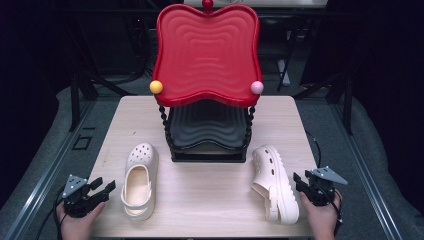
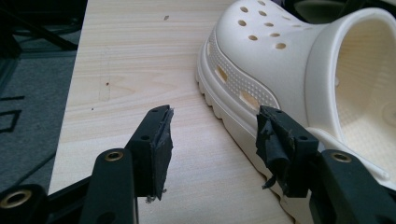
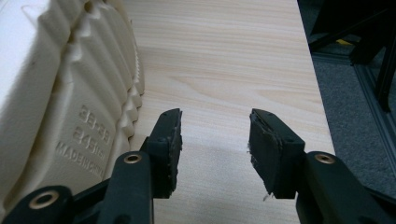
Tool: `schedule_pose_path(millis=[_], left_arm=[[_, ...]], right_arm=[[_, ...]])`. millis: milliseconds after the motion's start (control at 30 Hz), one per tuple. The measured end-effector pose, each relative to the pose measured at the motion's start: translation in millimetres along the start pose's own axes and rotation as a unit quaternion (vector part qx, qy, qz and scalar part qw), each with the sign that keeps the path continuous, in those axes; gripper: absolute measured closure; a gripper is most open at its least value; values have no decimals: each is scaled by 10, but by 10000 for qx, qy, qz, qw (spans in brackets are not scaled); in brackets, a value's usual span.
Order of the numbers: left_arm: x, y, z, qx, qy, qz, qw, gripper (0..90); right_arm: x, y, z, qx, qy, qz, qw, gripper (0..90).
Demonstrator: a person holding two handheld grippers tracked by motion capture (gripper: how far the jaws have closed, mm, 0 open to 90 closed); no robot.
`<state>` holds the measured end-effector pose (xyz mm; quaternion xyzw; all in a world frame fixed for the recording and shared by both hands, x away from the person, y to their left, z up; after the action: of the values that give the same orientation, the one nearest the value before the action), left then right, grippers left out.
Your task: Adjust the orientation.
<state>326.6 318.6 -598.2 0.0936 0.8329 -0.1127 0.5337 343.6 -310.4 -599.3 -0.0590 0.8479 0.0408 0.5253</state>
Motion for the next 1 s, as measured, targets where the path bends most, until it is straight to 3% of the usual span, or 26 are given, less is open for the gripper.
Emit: schedule_pose_path(millis=[100,267,300,433,667,800,1000], left_arm=[[4,-53,22,50,69,128,9999,480],[13,-91,6,17,123,215,9997,500],[12,-101,-11,43,148,236,9996,515],[9,-119,-46,95,139,258,9995,527],[-9,-180,-33,260,178,385,9988,544],[-57,-222,-64,281,75,440,9986,548],[-129,-305,-122,379,56,364,9986,552]], right_arm=[[4,8,-11,56,49,-229,9997,568],[-17,52,-10,74,-108,-319,9994,580],[-41,58,-20,219,-191,-452,9986,567],[-49,93,-42,111,-138,-194,9997,569],[-34,83,-32,40,-99,-114,9999,578],[-24,95,-27,-1,-12,-135,9999,578],[-27,126,-30,-94,-7,-47,9999,579]])
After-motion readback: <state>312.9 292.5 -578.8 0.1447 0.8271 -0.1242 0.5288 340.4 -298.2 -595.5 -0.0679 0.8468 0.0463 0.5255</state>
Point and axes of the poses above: each handheld gripper's, and its own axes: z roughly forward along the jaws, x roughly out of its underside, y roughly to its left, the point moved 8 cm from there along z, roughly forward along the jaws, and after that the axes turned 8 degrees about -y, right-handed, at the moved point
